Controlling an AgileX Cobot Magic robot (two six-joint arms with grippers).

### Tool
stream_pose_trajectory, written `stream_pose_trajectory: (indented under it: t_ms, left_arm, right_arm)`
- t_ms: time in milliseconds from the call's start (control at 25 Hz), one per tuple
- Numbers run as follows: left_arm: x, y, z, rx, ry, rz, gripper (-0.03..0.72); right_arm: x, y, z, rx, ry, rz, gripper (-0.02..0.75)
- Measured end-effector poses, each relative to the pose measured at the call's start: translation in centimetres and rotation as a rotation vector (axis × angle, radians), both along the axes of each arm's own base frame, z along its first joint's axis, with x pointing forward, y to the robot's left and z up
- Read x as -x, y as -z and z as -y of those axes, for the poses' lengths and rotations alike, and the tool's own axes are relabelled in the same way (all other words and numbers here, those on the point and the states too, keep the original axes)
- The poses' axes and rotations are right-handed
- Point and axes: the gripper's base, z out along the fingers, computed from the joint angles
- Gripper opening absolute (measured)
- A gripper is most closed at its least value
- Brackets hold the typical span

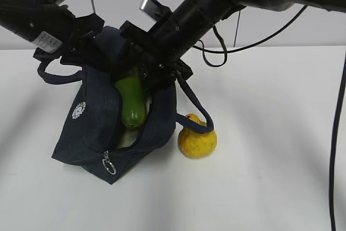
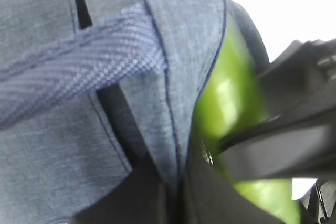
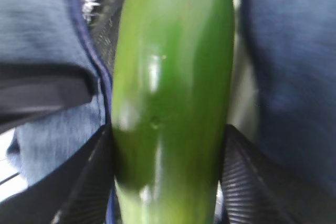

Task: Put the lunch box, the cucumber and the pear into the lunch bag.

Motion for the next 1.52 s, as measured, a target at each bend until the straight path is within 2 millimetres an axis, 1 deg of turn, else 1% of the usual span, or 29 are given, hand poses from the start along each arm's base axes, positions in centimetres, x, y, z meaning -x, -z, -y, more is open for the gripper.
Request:
stream_pose_trajectory:
  t_ms: [80,160,280,320,400,600,680,760,880,960,1040,1080,1160,1240,1400,1520]
  left_arm:
    - [0.0,0.0,0.0,0.0,0.0,0.0,-0.001]
    - [0.0,0.0,0.0,-0.001,0.001,-0.001,-0.001]
    - [0.0,0.0,0.0,-0.001,0.001,-0.001,-0.001]
    - [0.0,0.0,0.0,-0.001,0.001,-0.001,-0.001]
    - [0.0,0.0,0.0,-0.001,0.001,-0.001,-0.001]
    - [0.0,0.0,0.0,-0.001,0.001,-0.001,-0.001]
    - [0.0,0.0,0.0,0.0,0.001,-0.001,-0.001]
    - [0.0,0.0,0.0,0.0,0.001,-0.001,-0.001]
    - [0.0,0.0,0.0,0.0,0.001,-0.001,-0.001]
    - [0.0,0.0,0.0,0.0,0.001,-0.001,-0.001]
    - [0.0,0.0,0.0,0.0,0.001,-0.001,-0.001]
    - [0.0,0.0,0.0,0.0,0.001,-0.001,-0.001]
    - [0.0,0.0,0.0,0.0,0.001,-0.001,-0.001]
    - [0.0,0.0,0.0,0.0,0.001,-0.001,-0.001]
    - [0.0,0.0,0.0,0.0,0.001,-0.001,-0.001]
    - [0.0,0.0,0.0,0.0,0.001,-0.001,-0.001]
  right_arm:
    - [0.2,0.4,-0.7,-0.011,-0.015,-0.01,0.424]
    - [0.3,0.7,-1.0,-0.015,-0.021,-0.017,0.458]
    - [0.3,0.9,-1.1,-0.022,-0.02,-0.024,0.6]
    - [0.3,0.8,-1.1,-0.025,-0.021,-0.022,0.626]
    - [0.2,0.6,-1.2,-0.026,-0.023,-0.011,0.642]
    - [-0.5,-0.9,-0.8,0.038,-0.042,0.103,0.645]
    - [-0.5,-1.8,-0.3,0.088,-0.051,0.156,0.643]
    - [-0.3,-3.1,0.5,0.157,-0.059,0.227,0.636]
    - [0.4,-6.4,2.2,0.28,-0.065,0.366,0.607]
    - [1.4,-8.8,3.5,0.352,-0.06,0.45,0.577]
    - [2.4,-9.9,4.5,0.401,-0.06,0.483,0.56]
    - [3.0,-10.1,5.0,0.425,-0.062,0.482,0.557]
    - [4.1,-9.4,5.7,0.464,-0.075,0.452,0.552]
    - [5.2,-7.8,6.4,0.501,-0.097,0.392,0.552]
    - [7.6,-3.2,7.5,0.567,-0.153,0.227,0.551]
    - [9.2,-0.4,7.9,0.571,-0.193,0.116,0.551]
